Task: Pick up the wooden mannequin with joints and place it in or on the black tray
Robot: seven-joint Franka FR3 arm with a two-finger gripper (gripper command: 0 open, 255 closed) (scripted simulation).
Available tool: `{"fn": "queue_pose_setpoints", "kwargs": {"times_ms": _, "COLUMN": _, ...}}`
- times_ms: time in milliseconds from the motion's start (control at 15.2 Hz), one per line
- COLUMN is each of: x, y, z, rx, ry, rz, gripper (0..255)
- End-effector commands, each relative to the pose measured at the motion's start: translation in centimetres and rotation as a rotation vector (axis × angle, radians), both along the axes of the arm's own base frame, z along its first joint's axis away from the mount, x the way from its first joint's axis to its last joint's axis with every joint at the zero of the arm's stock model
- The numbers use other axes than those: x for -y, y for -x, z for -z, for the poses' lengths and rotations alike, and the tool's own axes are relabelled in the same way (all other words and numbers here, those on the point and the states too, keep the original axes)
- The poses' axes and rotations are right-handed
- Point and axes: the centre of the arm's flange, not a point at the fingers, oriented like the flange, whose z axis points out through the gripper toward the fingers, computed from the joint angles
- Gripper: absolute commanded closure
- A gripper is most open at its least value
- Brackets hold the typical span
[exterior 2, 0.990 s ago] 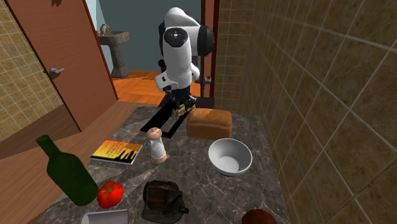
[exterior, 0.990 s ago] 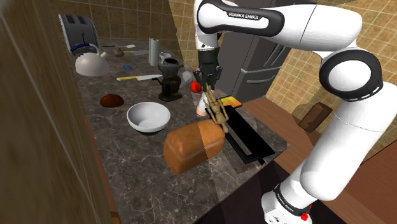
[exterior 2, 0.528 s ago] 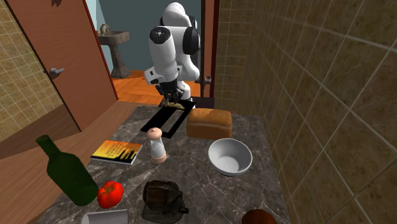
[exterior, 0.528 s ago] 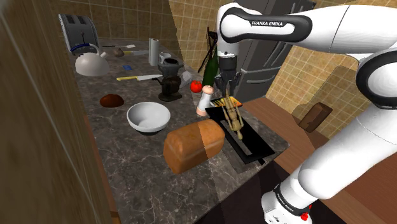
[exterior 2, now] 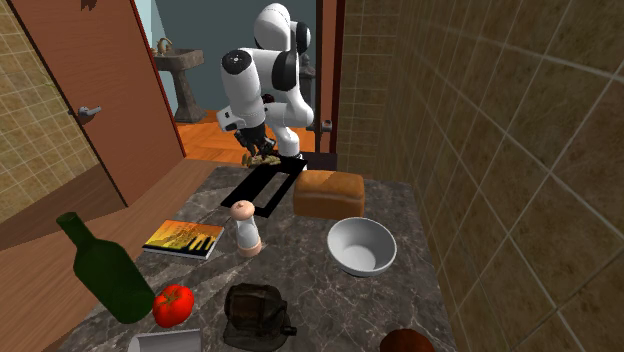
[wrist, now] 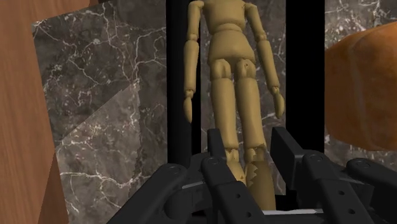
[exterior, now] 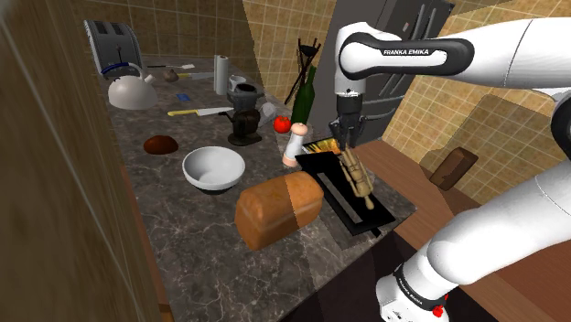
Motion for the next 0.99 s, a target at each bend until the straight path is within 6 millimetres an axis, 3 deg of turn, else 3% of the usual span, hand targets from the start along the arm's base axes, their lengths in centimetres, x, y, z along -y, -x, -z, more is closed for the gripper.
{"fn": "queue_pose_setpoints", "kwargs": {"times_ms": 0, "x": 0.1, "y": 0.1, "z": 1.1, "rx": 0.0, "ry": 0.0, "rz": 0.0, "gripper": 255}}
{"fn": "queue_pose_setpoints", "kwargs": {"times_ms": 330, "x": 0.1, "y": 0.1, "z": 3.8, "rx": 0.0, "ry": 0.0, "rz": 0.0, "gripper": 255}}
{"fn": "queue_pose_setpoints", "kwargs": {"times_ms": 858, "x": 0.1, "y": 0.1, "z": 3.8, "rx": 0.0, "ry": 0.0, "rz": 0.0, "gripper": 255}}
{"fn": "queue_pose_setpoints", "kwargs": {"times_ms": 924, "x": 0.1, "y": 0.1, "z": 3.8, "rx": 0.0, "ry": 0.0, "rz": 0.0, "gripper": 0}}
